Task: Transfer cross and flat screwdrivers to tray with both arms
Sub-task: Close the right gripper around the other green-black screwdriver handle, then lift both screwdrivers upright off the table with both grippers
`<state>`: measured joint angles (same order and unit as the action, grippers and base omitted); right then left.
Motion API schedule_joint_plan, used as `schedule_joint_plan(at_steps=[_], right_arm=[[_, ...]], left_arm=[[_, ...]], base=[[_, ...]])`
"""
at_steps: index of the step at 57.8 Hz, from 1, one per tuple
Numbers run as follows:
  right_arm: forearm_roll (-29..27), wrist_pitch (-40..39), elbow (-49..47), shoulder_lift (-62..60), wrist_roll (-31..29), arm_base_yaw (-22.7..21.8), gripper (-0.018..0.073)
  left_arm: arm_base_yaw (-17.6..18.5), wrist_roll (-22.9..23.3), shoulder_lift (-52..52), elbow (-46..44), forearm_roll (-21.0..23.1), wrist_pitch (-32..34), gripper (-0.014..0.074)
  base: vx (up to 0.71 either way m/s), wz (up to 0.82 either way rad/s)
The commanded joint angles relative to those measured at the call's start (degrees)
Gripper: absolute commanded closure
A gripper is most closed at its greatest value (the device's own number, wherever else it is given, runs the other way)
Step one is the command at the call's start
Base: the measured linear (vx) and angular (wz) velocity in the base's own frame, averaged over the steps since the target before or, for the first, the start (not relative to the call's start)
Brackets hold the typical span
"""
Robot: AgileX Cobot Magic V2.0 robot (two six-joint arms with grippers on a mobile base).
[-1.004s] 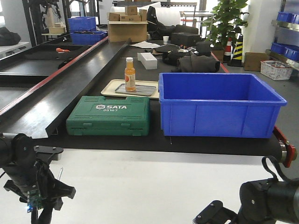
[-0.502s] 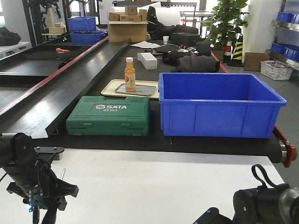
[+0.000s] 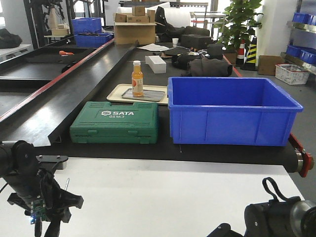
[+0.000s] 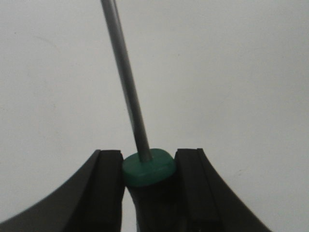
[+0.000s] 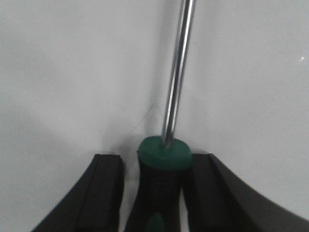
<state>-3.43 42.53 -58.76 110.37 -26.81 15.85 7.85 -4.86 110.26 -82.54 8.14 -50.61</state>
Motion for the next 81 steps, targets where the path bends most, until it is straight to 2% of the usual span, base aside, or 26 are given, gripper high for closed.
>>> schedule_joint_plan(at_steps=[1, 26, 32, 41, 61, 73, 81], right_arm=[[-0.2, 0.3, -1.4, -2.1, 0.0, 0.0, 0.0311], [-0.3, 0.2, -1.4, -1.1, 6.5, 0.0, 0.0532], [-0.3, -1.5, -1.4, -2.4, 11.5, -0.1, 0.0573], [-0.4, -5.6, -1.4, -6.6, 20.3, -0.1, 0.0572], [-0.1, -9.9, -1.4, -22.6, 30.1, -0.1, 0.0569], [0.0, -14.9, -1.4, -33.8, 35.6, -0.1, 0.0568], [0.4, -16.1, -1.4, -39.0, 36.0, -0.1, 0.0568]], left_arm=[[0.3, 0.1, -3.5, -1.5, 1.0, 1.9, 0.0601], [0.3, 0.1, -3.5, -1.5, 1.0, 1.8, 0.0601], [0.3, -0.3, -3.5, -1.5, 1.0, 1.8, 0.0601], [0.3, -0.8, -4.0, -1.5, 1.0, 1.9, 0.0601], [0.4, -1.7, -12.0, -1.5, 1.7, 7.2, 0.0601], [1.8, -9.6, -18.1, -1.5, 7.6, 7.4, 0.0601], [3.8, -11.8, -21.2, -1.5, 11.6, 8.4, 0.0601]], base=[[0.00, 0.00], [0.00, 0.00], [0.00, 0.00], [0.00, 0.00], [0.00, 0.00], [0.00, 0.00], [0.00, 0.00]])
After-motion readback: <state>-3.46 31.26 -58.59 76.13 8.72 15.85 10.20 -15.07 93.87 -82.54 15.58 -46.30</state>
